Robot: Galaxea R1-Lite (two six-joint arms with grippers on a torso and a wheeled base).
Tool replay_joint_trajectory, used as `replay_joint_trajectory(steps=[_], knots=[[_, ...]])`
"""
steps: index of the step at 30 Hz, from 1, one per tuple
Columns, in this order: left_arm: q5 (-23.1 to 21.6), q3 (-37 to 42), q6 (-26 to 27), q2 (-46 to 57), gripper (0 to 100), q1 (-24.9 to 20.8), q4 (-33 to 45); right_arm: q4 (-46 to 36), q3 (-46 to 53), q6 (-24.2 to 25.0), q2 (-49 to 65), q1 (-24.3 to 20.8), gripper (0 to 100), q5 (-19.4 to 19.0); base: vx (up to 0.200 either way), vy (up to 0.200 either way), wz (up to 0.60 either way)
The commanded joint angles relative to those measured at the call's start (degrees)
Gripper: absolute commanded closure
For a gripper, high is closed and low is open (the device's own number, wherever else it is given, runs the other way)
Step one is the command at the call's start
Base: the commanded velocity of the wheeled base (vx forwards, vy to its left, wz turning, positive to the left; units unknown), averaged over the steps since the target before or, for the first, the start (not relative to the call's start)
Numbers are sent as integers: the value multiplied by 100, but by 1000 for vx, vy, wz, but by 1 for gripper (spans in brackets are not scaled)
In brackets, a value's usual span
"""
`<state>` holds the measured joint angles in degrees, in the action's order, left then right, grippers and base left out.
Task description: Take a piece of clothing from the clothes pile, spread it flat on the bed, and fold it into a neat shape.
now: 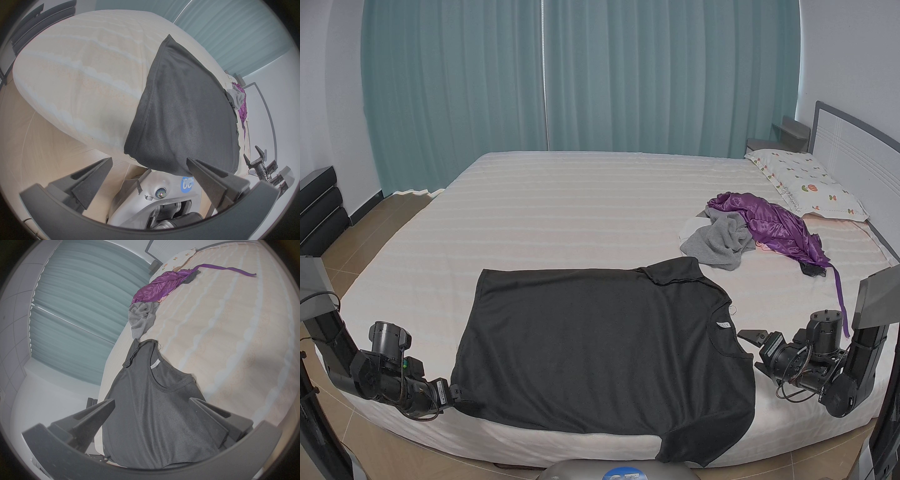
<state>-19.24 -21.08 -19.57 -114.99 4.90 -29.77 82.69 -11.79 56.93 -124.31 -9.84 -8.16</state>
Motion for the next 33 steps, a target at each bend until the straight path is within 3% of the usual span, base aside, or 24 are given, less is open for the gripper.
replay_joint_trajectory(steps=[1,10,16,24,28,33], knots=[[34,-46,-3,-190,100,2,-55,2,1,2,-15,-9,0,-11,0,0,0],[78,16,-3,-102,100,20,-55,2,1,2,-6,-1,0,-2,0,0,0],[377,34,41,65,100,37,41,2,1,2,-6,-9,0,-2,0,0,0],[649,34,568,276,100,239,498,2,1,2,-6,-1,0,-2,0,0,0],[623,7,559,355,100,327,498,2,1,2,-6,-9,0,-2,0,0,0],[245,86,752,276,100,310,454,2,1,2,-6,-9,0,-2,0,0,0]])
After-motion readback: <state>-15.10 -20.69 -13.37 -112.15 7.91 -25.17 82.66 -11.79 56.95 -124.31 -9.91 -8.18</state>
